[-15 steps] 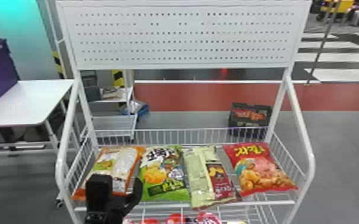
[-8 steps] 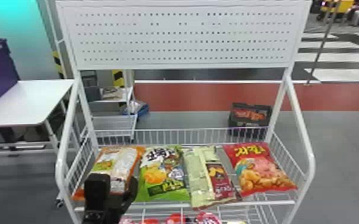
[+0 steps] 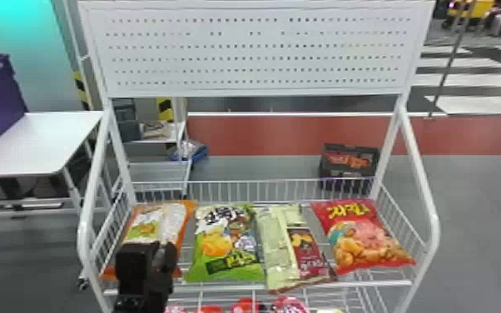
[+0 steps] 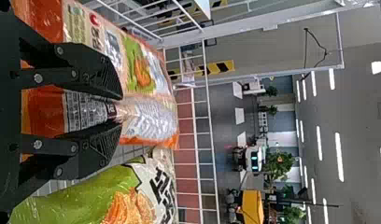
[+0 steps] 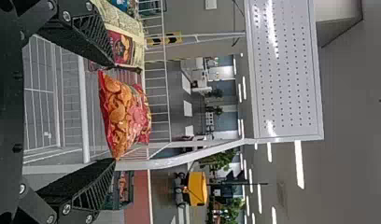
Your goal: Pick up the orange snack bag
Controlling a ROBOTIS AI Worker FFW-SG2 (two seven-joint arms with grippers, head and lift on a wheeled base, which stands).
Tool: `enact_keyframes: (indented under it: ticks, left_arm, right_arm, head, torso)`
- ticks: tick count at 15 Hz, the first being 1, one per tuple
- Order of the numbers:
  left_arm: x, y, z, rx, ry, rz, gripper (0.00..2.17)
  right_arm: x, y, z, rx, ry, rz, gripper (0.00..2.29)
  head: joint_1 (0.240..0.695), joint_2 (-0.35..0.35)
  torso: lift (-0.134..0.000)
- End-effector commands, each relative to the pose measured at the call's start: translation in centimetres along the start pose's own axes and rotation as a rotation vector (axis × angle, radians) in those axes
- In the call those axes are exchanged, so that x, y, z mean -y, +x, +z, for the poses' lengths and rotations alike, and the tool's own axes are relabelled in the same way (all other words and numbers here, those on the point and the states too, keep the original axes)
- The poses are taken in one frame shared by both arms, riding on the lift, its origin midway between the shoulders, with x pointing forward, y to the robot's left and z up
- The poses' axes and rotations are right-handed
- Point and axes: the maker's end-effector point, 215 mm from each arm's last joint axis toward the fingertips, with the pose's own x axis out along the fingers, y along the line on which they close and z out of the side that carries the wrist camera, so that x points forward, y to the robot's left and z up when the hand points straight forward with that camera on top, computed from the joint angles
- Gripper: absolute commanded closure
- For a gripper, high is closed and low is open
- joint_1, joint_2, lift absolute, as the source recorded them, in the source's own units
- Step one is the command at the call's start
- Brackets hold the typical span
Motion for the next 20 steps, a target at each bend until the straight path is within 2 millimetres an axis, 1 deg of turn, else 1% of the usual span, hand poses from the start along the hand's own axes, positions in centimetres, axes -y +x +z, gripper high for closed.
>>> enact_keyframes:
  ticks: [1, 3, 4, 5, 6, 8, 9, 10, 11, 12, 13, 15, 16, 17, 20]
  left_arm:
    - [0.1, -0.5, -0.1, 0.004, -0.002, -0.003, 1.42]
    - [0.6, -1.1, 1.7, 0.035, -0.011, -0.013, 1.42]
    - [0.5, -1.6, 1.4, 0.034, -0.015, -0.012, 1.42]
    - [0.9, -2.2, 3.0, 0.061, -0.028, -0.018, 1.42]
    - [1.2, -3.0, 3.4, 0.067, -0.045, -0.024, 1.42]
    - [2.0, -4.9, 4.8, 0.096, -0.067, -0.046, 1.42]
    - [1.3, -5.9, 5.0, 0.103, -0.066, -0.042, 1.42]
    - [1.4, -6.8, 5.4, 0.113, -0.075, -0.046, 1.42]
    - [1.4, -8.0, 5.5, 0.117, -0.084, -0.048, 1.42]
    - [0.2, -9.3, 5.3, 0.124, -0.084, -0.034, 1.42]
    - [0.2, -10.6, 5.4, 0.131, -0.086, -0.036, 1.42]
    - [-0.7, -13.1, 5.2, 0.142, -0.089, -0.036, 1.42]
    - [-0.6, -14.2, 5.2, 0.157, -0.102, -0.044, 1.42]
    - [-1.5, -15.1, 5.0, 0.159, -0.098, -0.037, 1.42]
    - [-2.2, -17.5, 4.4, 0.186, -0.128, -0.034, 1.42]
  right_arm:
    - [0.0, 0.1, 0.1, 0.002, 0.001, -0.001, 0.17]
    - [0.0, 0.1, 0.1, 0.002, 0.001, -0.002, 0.17]
    - [0.0, 0.1, 0.1, 0.004, 0.001, -0.002, 0.17]
    - [0.1, 0.2, 0.1, 0.004, 0.001, -0.003, 0.17]
    - [0.1, 0.2, 0.1, 0.004, 0.001, -0.003, 0.17]
    - [0.1, 0.2, 0.0, 0.002, 0.0, -0.002, 0.17]
    - [0.0, 0.2, 0.0, 0.003, 0.001, -0.001, 0.17]
    - [0.0, 0.2, -0.1, 0.0, 0.0, -0.001, 0.17]
    - [0.0, 0.2, -0.1, 0.0, 0.0, -0.001, 0.17]
    - [0.1, 0.2, -0.1, 0.0, 0.001, -0.002, 0.17]
    - [0.1, 0.3, -0.1, 0.0, 0.001, -0.002, 0.17]
    - [0.0, 0.3, -0.1, 0.001, 0.002, 0.0, 0.17]
    - [0.0, 0.3, -0.3, -0.004, 0.002, 0.001, 0.17]
    - [0.0, 0.3, -0.3, -0.004, 0.001, 0.003, 0.17]
    - [-0.1, 0.3, -0.5, -0.009, 0.002, 0.003, 0.17]
  head:
    - [0.499, 0.0]
    - [0.499, 0.0]
    - [0.499, 0.0]
    - [0.499, 0.0]
    - [0.499, 0.0]
    - [0.499, 0.0]
    - [0.499, 0.0]
    - [0.499, 0.0]
    - [0.499, 0.0]
    - [0.499, 0.0]
    - [0.499, 0.0]
    - [0.499, 0.0]
    - [0.499, 0.0]
    - [0.499, 0.0]
    - [0.499, 0.0]
  torso:
    - [0.0]
    - [0.0]
    - [0.0]
    - [0.0]
    - [0.0]
    - [0.0]
    - [0.0]
    - [0.0]
    - [0.0]
    - [0.0]
    - [0.0]
    - [0.0]
    - [0.0]
    - [0.0]
    - [0.0]
